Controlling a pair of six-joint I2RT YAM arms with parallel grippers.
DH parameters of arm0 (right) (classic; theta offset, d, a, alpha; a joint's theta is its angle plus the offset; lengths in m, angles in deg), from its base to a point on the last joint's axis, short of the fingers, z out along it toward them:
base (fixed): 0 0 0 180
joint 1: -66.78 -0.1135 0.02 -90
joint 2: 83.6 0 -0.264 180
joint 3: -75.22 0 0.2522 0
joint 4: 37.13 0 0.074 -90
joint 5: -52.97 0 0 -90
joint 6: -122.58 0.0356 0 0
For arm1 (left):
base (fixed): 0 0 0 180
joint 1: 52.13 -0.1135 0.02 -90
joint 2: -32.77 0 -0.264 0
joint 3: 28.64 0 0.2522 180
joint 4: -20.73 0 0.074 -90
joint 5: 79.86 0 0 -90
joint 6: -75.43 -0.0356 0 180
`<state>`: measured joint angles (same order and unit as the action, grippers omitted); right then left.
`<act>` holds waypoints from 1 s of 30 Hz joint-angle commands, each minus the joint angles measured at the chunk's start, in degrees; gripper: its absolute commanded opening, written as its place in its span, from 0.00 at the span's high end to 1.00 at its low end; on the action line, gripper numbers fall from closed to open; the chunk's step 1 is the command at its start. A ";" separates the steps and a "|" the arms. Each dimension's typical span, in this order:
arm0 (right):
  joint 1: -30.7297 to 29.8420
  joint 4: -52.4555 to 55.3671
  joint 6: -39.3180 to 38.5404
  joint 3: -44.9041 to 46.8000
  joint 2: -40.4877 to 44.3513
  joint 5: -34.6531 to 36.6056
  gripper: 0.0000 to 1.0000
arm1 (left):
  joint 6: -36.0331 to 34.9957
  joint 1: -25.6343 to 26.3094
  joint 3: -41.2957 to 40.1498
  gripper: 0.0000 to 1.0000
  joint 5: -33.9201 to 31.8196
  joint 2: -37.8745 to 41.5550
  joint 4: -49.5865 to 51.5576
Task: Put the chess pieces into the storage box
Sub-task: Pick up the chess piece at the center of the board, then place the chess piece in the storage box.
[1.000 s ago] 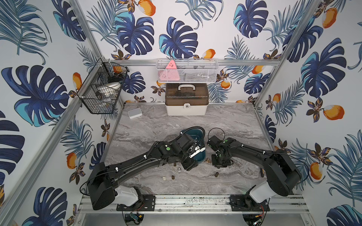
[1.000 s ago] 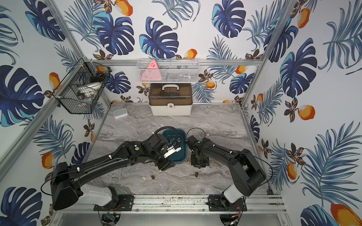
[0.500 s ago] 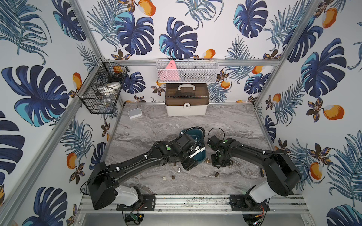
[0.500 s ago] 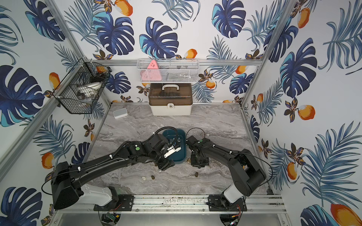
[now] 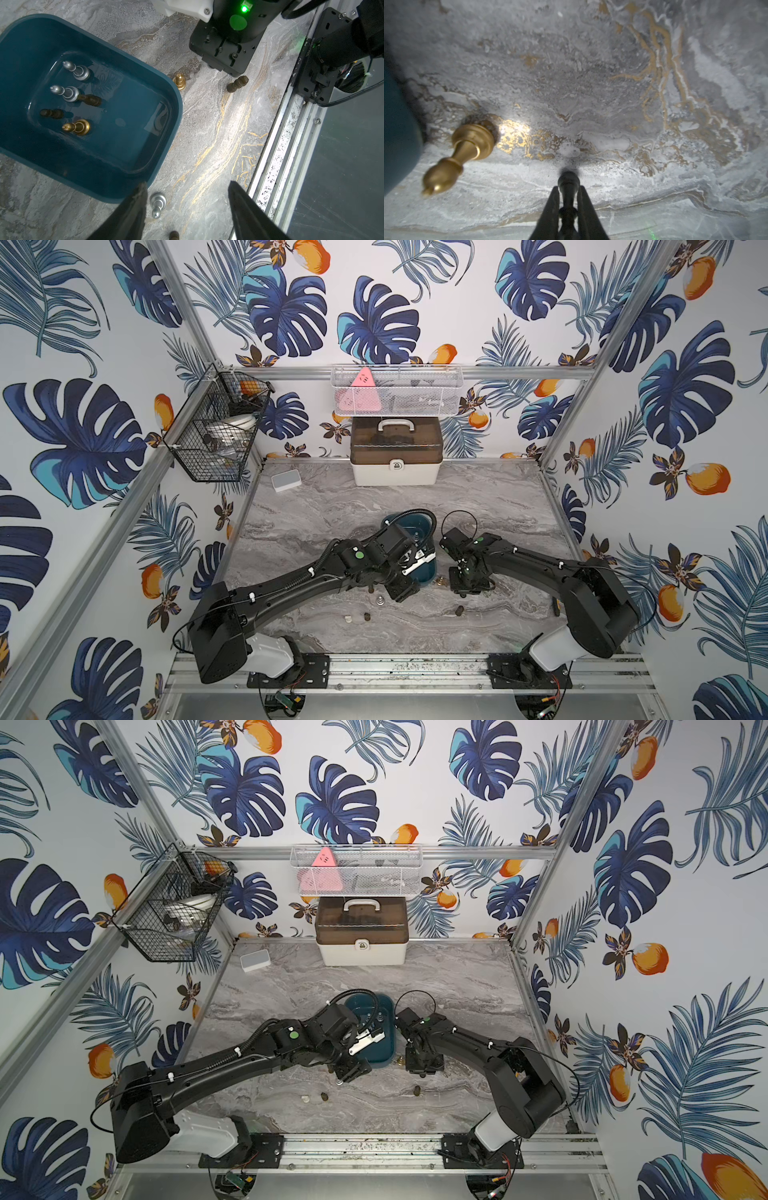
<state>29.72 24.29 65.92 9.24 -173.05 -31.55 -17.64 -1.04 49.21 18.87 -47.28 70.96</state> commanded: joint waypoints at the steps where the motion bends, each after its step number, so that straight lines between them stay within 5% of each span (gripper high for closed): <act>1: -0.12 0.68 -0.44 -0.24 -0.01 0.60 0.83 | -0.88 0.08 0.50 0.34 0.05 0.07 0.36; 14: -0.04 4.90 -1.70 -5.84 1.55 3.23 0.87 | 0.76 -0.34 0.21 0.34 -2.61 1.45 -0.33; 24: -1.69 7.28 -4.76 -22.85 -1.93 2.45 0.88 | 6.30 -15.68 -0.55 0.35 5.83 3.44 -3.59; 30: -4.37 6.32 -7.43 -33.01 -11.56 0.84 0.88 | 7.44 -19.10 -0.66 0.35 3.58 3.15 -2.70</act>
<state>25.94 30.36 60.35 -21.17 -181.79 -29.63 -11.33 -19.61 48.53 22.45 -44.09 68.53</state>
